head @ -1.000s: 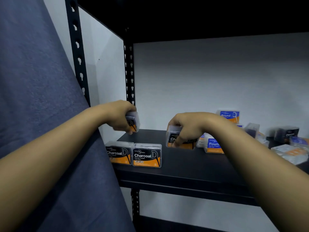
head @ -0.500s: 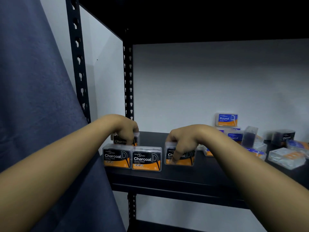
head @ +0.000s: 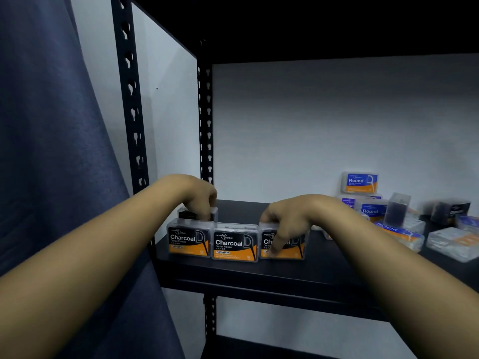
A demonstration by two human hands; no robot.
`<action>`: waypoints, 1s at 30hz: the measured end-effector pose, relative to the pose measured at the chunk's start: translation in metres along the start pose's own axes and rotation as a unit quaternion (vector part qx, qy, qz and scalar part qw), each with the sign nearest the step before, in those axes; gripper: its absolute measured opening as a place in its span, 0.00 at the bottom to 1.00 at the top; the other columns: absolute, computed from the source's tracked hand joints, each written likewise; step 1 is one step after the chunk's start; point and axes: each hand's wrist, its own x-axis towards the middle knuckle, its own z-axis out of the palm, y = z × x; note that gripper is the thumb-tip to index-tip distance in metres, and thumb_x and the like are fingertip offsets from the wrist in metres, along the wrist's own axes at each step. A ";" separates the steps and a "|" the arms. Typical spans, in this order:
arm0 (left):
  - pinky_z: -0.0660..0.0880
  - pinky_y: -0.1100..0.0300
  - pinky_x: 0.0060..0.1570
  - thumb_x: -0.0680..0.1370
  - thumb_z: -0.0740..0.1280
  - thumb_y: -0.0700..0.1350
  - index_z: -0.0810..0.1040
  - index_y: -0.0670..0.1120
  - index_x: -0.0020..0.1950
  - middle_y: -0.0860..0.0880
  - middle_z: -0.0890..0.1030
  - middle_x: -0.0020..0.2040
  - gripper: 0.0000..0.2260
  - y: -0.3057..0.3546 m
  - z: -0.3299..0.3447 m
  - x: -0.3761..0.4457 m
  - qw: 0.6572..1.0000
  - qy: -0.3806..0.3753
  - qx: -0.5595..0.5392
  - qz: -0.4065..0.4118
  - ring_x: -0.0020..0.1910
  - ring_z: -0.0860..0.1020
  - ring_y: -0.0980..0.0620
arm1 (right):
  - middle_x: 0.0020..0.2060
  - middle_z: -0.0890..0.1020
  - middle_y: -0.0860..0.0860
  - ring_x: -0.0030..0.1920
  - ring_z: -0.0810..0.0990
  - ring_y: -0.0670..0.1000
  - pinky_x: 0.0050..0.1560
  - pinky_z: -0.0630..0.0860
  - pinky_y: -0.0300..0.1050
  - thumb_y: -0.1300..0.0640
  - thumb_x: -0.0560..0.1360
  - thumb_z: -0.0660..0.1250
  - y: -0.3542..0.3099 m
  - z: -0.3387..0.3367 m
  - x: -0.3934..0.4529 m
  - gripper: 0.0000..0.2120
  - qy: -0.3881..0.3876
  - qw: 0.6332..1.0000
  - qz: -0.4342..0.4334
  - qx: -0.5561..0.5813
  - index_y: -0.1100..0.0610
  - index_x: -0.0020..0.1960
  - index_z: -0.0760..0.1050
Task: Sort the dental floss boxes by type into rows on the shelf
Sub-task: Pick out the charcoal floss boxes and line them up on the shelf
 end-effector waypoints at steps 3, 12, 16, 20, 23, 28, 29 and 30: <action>0.75 0.55 0.59 0.75 0.70 0.44 0.73 0.46 0.72 0.48 0.77 0.67 0.25 -0.013 -0.004 -0.009 0.986 0.142 -0.067 0.050 0.63 0.77 0.48 | 0.45 0.83 0.43 0.49 0.83 0.51 0.49 0.85 0.55 0.45 0.68 0.81 0.004 0.000 -0.008 0.15 0.014 1.000 -0.006 0.011 0.45 0.51 0.79; 0.79 0.60 0.59 0.65 0.82 0.58 0.82 0.56 0.60 0.60 0.85 0.53 0.25 -0.022 0.008 -0.031 0.974 0.036 -0.165 0.150 0.54 0.82 0.63 | 0.51 0.85 0.50 0.51 0.85 0.55 0.45 0.86 0.54 0.49 0.71 0.80 0.010 0.002 -0.015 0.18 0.022 0.999 -0.002 0.039 0.53 0.57 0.81; 0.80 0.55 0.60 0.65 0.83 0.55 0.84 0.55 0.58 0.57 0.87 0.51 0.23 -0.021 0.019 -0.024 0.967 0.025 -0.184 0.176 0.51 0.84 0.60 | 0.52 0.84 0.51 0.51 0.85 0.56 0.43 0.86 0.53 0.50 0.70 0.80 0.009 0.002 -0.014 0.19 0.018 0.999 0.004 0.041 0.53 0.58 0.81; 0.81 0.55 0.58 0.66 0.83 0.52 0.86 0.53 0.56 0.55 0.87 0.49 0.21 -0.020 0.022 -0.023 0.958 0.030 -0.204 0.198 0.50 0.85 0.56 | 0.50 0.85 0.51 0.50 0.86 0.57 0.40 0.86 0.50 0.50 0.70 0.80 0.009 0.004 -0.014 0.18 0.017 0.999 0.007 0.046 0.54 0.56 0.82; 0.81 0.59 0.54 0.66 0.83 0.50 0.86 0.51 0.55 0.54 0.88 0.48 0.19 -0.020 0.023 -0.021 0.953 0.029 -0.218 0.209 0.48 0.85 0.55 | 0.49 0.85 0.51 0.49 0.86 0.56 0.39 0.85 0.49 0.49 0.70 0.80 0.010 0.004 -0.015 0.17 0.015 0.999 0.006 0.052 0.53 0.55 0.82; 0.81 0.64 0.50 0.66 0.83 0.47 0.86 0.50 0.56 0.52 0.88 0.48 0.19 -0.021 0.024 -0.020 0.946 0.024 -0.241 0.215 0.47 0.86 0.55 | 0.49 0.85 0.51 0.50 0.86 0.56 0.39 0.85 0.50 0.49 0.70 0.81 0.011 0.006 -0.016 0.18 0.017 0.998 0.006 0.061 0.53 0.56 0.82; 0.80 0.65 0.49 0.66 0.83 0.46 0.86 0.49 0.56 0.52 0.88 0.48 0.19 -0.021 0.024 -0.020 0.945 0.025 -0.247 0.215 0.47 0.86 0.55 | 0.50 0.85 0.51 0.50 0.86 0.56 0.39 0.85 0.50 0.49 0.70 0.80 0.011 0.006 -0.016 0.18 0.016 0.998 0.007 0.063 0.53 0.56 0.82; 0.80 0.65 0.49 0.66 0.83 0.46 0.86 0.49 0.56 0.52 0.88 0.48 0.19 -0.021 0.025 -0.019 0.943 0.026 -0.250 0.216 0.47 0.86 0.55 | 0.50 0.85 0.52 0.50 0.86 0.57 0.39 0.85 0.50 0.49 0.70 0.80 0.010 0.007 -0.017 0.18 0.016 0.998 0.007 0.065 0.54 0.56 0.82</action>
